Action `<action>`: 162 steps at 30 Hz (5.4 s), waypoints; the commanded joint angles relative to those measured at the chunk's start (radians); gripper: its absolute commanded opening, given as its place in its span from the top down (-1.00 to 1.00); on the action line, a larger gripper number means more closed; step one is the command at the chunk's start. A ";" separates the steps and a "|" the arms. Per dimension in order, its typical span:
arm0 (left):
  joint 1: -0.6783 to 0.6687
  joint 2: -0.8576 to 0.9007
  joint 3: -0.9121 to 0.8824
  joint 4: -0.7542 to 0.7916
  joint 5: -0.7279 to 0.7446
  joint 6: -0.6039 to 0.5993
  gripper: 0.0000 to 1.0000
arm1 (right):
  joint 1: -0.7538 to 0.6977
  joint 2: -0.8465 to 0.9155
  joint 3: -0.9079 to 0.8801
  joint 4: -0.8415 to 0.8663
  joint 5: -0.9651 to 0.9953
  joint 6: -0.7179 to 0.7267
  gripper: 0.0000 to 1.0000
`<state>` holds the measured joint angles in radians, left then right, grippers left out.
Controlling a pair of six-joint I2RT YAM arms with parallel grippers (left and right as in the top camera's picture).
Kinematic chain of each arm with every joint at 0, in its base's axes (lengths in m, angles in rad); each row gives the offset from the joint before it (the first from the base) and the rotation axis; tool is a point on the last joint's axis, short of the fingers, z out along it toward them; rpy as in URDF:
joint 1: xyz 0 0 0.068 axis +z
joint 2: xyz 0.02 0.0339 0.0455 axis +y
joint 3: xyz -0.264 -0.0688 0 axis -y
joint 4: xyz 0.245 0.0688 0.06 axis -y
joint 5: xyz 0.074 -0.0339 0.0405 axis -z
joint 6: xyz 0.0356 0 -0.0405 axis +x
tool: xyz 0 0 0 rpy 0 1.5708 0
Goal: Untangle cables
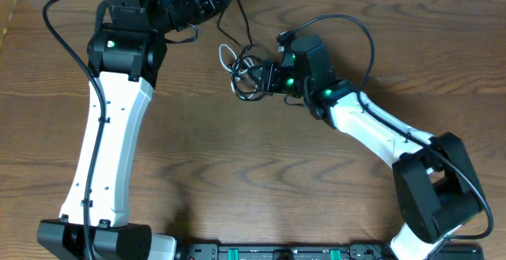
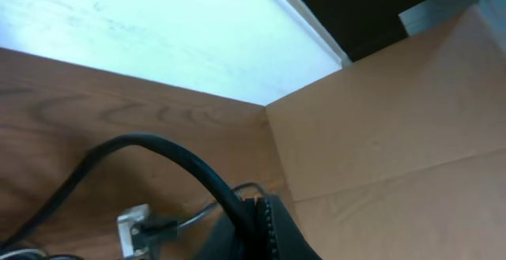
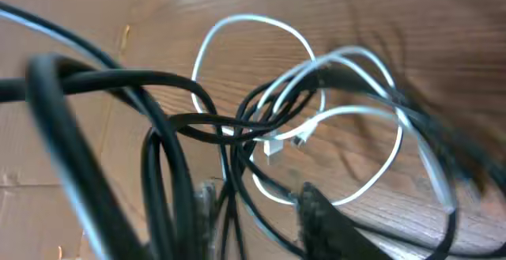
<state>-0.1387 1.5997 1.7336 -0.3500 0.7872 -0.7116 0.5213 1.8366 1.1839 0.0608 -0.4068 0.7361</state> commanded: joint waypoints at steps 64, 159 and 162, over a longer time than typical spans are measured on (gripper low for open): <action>-0.159 0.080 -0.270 -0.362 -0.144 0.196 -0.05 | -0.480 -0.137 0.210 -0.929 0.068 -0.332 -0.28; 0.179 -0.252 -0.030 0.128 -0.288 0.222 0.85 | -0.419 -0.162 0.220 -0.861 -0.056 -0.802 -0.99; 0.179 -0.270 -0.030 0.158 -0.274 0.203 0.86 | -0.385 -0.156 0.220 -0.779 -0.116 -0.802 -0.99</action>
<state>0.0418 1.3323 1.6955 -0.2138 0.4561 -0.4530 0.1013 1.6848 1.3884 -0.7479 -0.4259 -0.0254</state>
